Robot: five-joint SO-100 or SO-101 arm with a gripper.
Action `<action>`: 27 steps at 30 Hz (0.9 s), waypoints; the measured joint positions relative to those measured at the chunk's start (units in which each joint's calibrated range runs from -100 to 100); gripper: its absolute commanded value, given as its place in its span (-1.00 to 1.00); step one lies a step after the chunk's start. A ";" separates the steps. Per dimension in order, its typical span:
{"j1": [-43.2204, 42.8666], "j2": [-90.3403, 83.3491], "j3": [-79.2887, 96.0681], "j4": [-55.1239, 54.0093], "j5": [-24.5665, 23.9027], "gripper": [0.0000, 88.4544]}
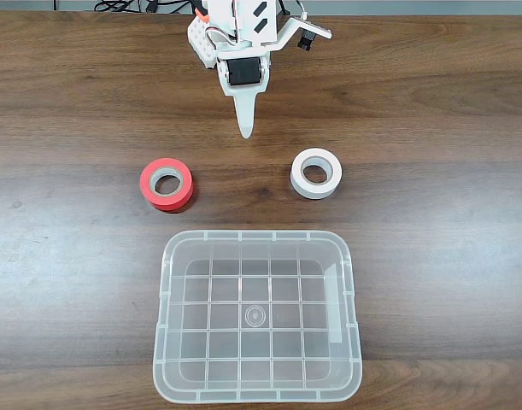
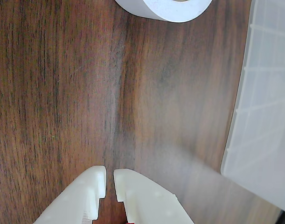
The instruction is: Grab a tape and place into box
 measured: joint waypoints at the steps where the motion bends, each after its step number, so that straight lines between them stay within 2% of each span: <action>1: 0.00 0.00 0.00 0.00 0.00 -0.97; 14: 0.00 0.00 0.00 0.00 -0.10 -0.97; 21: 0.08 0.00 0.00 0.00 -4.23 -0.97; 27: 0.00 0.00 -0.09 0.00 -5.17 -0.97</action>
